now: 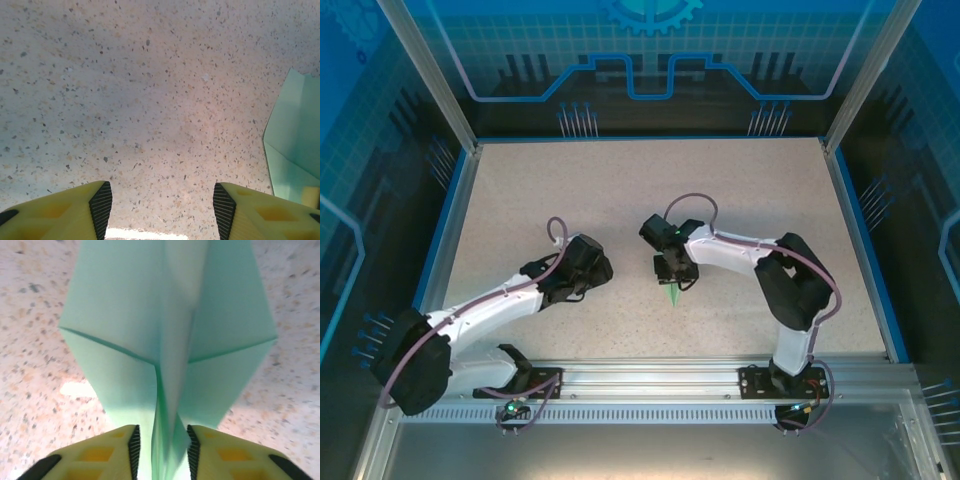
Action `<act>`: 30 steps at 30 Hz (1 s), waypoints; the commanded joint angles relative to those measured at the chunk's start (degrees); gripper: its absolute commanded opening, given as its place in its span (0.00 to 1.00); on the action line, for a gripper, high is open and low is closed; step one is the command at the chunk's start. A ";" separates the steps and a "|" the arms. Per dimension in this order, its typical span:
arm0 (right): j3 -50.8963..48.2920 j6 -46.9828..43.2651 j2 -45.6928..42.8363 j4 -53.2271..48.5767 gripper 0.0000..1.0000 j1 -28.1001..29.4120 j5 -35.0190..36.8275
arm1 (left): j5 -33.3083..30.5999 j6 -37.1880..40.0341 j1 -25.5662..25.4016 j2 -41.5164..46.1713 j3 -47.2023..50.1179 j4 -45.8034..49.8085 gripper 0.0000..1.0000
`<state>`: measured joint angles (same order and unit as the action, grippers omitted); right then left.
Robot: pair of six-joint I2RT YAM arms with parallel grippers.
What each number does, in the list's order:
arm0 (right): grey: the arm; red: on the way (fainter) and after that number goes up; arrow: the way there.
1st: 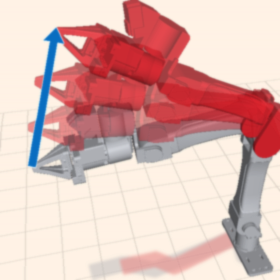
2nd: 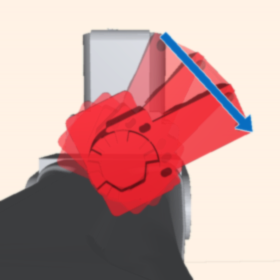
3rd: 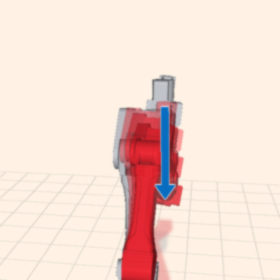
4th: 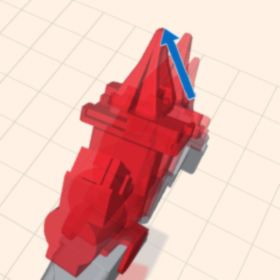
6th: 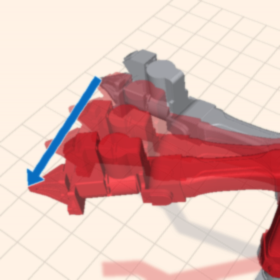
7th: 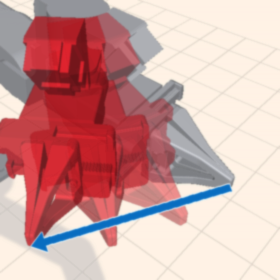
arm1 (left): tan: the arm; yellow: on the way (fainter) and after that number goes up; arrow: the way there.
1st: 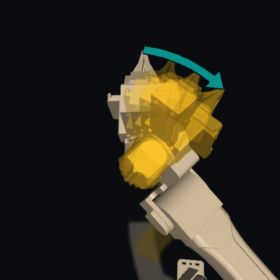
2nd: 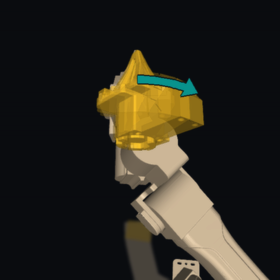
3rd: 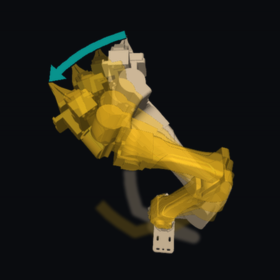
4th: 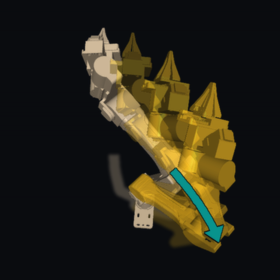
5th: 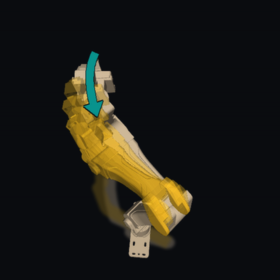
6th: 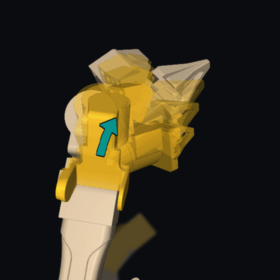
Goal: Fold a paper plane with a square sheet of paper (pick it up from the middle)
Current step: Turn over a paper plane at the center of the table, then reset both arms
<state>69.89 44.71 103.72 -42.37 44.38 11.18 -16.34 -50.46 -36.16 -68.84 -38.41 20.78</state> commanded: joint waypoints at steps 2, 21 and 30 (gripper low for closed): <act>1.96 -1.82 -7.95 -4.99 0.44 1.34 4.32 | -4.17 2.54 0.69 2.70 0.79 1.87 0.64; -33.98 -29.62 -39.07 32.41 0.99 -25.81 28.26 | -29.27 19.49 19.23 13.81 6.93 -4.34 0.98; -39.70 -42.51 -25.92 62.90 0.99 -33.89 14.43 | -22.99 38.88 24.71 3.44 9.97 -25.50 0.99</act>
<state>30.68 8.54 76.07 4.60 12.08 31.97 -42.26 -20.23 -13.63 -62.87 -31.05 5.78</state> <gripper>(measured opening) 0.994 0.986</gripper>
